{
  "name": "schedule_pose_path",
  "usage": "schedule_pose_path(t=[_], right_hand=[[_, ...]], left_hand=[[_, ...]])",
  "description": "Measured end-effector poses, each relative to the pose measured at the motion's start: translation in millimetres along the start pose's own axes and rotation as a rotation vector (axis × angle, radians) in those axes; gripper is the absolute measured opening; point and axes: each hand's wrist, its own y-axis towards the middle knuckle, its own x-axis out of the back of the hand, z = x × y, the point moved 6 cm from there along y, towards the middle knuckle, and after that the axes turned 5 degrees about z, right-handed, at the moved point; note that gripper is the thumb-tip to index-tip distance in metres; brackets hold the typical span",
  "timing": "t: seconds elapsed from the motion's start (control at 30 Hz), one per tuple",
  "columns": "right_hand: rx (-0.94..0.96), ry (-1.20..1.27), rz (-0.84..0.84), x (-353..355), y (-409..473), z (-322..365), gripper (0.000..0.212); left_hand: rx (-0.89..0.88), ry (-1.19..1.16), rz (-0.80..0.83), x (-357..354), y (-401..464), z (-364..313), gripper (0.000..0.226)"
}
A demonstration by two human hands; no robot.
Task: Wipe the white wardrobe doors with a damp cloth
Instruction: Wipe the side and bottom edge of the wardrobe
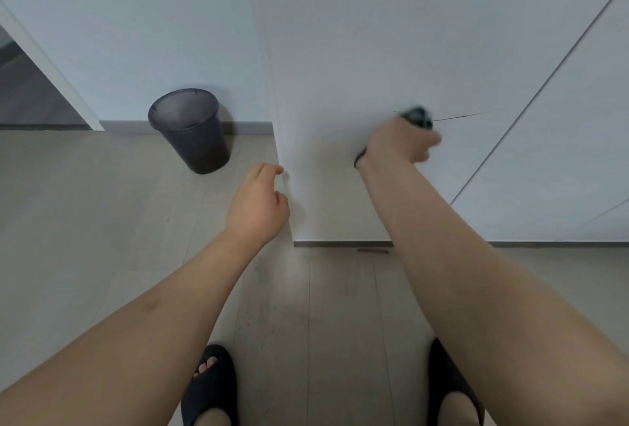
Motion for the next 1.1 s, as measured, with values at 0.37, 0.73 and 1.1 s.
schedule_pose_path(t=[0.37, 0.73, 1.1], right_hand=[[1.513, -0.718, 0.436, -29.4, -54.5, 3.3, 0.05], [1.243, -1.463, 0.919, 18.3, 28.3, -210.9, 0.034], [1.604, -1.454, 0.576, 75.5, 89.9, -92.0, 0.06]], left_hand=[[0.056, -0.112, -0.034, -7.0, 7.4, 7.5, 0.045], [0.198, -0.236, 0.23, -88.5, 30.5, 10.4, 0.035], [0.191, -0.207, 0.259, -106.0, 33.5, -9.4, 0.05]])
